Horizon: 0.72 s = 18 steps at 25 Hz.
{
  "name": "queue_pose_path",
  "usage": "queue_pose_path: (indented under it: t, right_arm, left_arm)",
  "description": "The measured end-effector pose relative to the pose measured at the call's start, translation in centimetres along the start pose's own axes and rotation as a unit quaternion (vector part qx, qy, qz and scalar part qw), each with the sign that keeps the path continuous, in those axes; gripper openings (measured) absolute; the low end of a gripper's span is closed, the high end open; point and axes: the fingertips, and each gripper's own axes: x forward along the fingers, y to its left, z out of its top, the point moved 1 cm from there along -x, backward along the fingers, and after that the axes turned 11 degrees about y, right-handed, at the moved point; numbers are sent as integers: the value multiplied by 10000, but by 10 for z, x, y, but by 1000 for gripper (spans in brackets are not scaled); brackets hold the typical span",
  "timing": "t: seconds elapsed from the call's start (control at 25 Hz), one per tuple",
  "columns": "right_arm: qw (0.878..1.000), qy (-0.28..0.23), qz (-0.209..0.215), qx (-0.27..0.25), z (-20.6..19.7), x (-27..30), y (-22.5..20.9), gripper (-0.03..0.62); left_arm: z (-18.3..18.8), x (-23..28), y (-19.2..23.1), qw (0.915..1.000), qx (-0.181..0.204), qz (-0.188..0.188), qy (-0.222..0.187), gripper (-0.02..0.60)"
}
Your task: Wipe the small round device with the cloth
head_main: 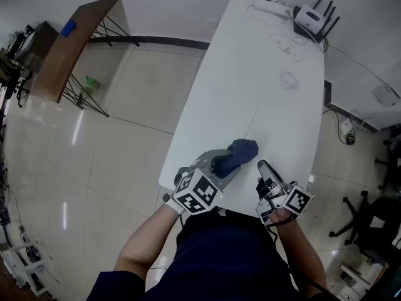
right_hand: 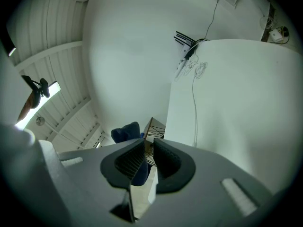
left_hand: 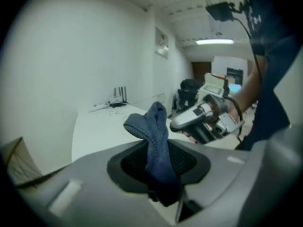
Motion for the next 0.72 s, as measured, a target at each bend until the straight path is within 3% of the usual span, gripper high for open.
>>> queue_pose_path:
  t: [0.08,0.16,0.28,0.4,0.48,0.56,0.72]
  right_arm:
    - [10000,-28,-20,2,1,0,1,61]
    - [10000,-64,-59,24,2,-2,0,63]
    - [9998,-105,-123,99,4,-4,-5,61]
    - [9997,-125,-172,153,5,-5,-10,60]
    - [9996,-124,-191,190,5,-4,-13,60]
    - [9995,-102,-206,215,5,-2,-16,60]
    - [9996,-23,-167,237,4,6,-15,60]
  left_arm:
    - [-5,10,-11,9975,565,-178,386,123]
    - [-12,16,-14,9956,643,-391,562,124]
    - [-16,17,-1,9970,-80,-688,355,123]
    - [-19,12,19,9896,-1086,-945,24,123]
    - [-24,9,31,9786,-1695,-1159,-107,123]
    - [-33,10,44,9624,-2309,-1403,-283,123]
    - [-61,18,63,9161,-3464,-1922,-615,123]
